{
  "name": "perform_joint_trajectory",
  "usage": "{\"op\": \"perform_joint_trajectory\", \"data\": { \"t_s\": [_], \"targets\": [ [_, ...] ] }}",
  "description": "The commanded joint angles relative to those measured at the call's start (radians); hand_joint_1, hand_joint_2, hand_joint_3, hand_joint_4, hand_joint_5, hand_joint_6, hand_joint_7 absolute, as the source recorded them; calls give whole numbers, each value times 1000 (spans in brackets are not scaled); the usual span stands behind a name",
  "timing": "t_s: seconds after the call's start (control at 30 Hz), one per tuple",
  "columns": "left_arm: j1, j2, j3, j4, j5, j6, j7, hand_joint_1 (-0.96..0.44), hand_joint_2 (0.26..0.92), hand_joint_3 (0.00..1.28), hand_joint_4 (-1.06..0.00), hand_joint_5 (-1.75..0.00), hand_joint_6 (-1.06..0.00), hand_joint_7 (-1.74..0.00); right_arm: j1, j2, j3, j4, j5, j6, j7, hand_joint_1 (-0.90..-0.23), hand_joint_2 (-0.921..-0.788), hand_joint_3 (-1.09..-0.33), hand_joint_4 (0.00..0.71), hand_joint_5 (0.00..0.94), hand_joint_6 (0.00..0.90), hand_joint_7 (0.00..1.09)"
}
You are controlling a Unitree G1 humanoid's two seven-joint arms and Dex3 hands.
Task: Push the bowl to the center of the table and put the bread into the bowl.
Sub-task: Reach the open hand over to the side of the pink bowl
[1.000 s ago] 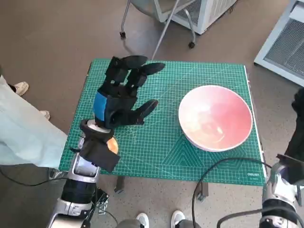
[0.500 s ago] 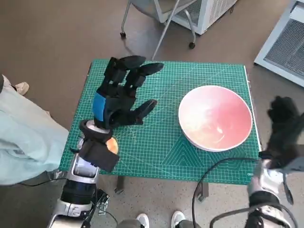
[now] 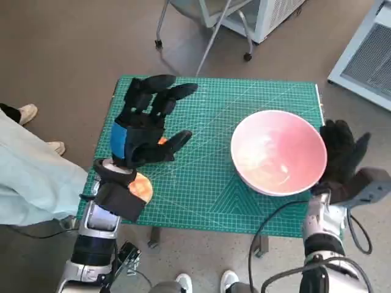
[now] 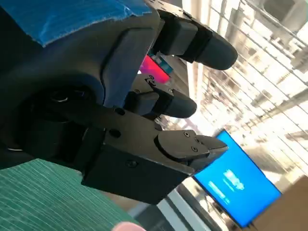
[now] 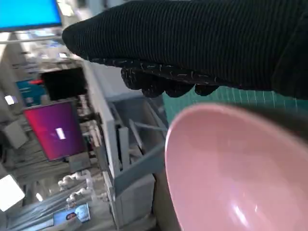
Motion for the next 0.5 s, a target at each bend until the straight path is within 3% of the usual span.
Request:
{"op": "perform_joint_trajectory", "data": {
  "t_s": [0.03,0.5],
  "targets": [
    [32,20,22,-32,8,-9,24,-32,797,358,-256,-613,-241,-815,-19,29,-13,26,16,46,-2,-506,-921,-940,233,2,-1,696],
    [95,56,72,-95,27,10,59,-79,883,187,-311,-498,-276,-736,-108,86,-17,36,23,97,4,-483,-921,-979,198,0,-1,713]
  ]
}}
